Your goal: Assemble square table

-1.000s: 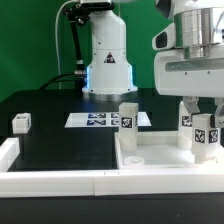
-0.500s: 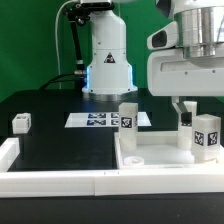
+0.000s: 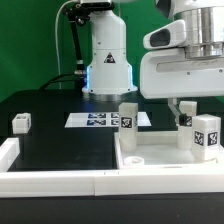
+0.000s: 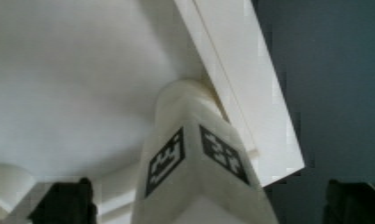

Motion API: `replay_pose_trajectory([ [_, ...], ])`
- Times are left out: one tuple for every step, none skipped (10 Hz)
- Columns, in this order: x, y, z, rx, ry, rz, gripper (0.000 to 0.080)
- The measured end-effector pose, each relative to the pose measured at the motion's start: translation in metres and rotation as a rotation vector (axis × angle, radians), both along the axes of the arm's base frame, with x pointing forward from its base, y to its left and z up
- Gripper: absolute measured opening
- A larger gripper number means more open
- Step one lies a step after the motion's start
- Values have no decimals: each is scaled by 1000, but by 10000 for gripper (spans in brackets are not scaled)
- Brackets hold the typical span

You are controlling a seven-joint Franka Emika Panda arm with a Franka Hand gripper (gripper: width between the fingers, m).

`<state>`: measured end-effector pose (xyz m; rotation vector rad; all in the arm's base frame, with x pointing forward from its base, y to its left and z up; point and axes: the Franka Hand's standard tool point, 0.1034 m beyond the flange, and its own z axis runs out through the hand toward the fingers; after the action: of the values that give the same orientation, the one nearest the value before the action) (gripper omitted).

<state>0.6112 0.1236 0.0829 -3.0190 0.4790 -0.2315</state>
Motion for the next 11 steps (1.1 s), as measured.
replay_pose_trajectory([
  [0,0,0,-12,-3,61,648],
  [0,-1,0,-27,-6,124,648],
  [0,-1,0,-44,-10,207,648],
  [0,-1,0,-56,-12,261,648],
  [0,-1,0,-60,-13,285,648],
  [0,-2,0,-83,-17,382,648],
  [0,-2,0,-93,-21,432,648],
  [0,-2,0,-101,-23,469,648],
  [1,-4,0,-110,-24,503,636],
  [1,-4,0,-109,-24,496,636],
  [1,-4,0,-109,-24,496,453],
])
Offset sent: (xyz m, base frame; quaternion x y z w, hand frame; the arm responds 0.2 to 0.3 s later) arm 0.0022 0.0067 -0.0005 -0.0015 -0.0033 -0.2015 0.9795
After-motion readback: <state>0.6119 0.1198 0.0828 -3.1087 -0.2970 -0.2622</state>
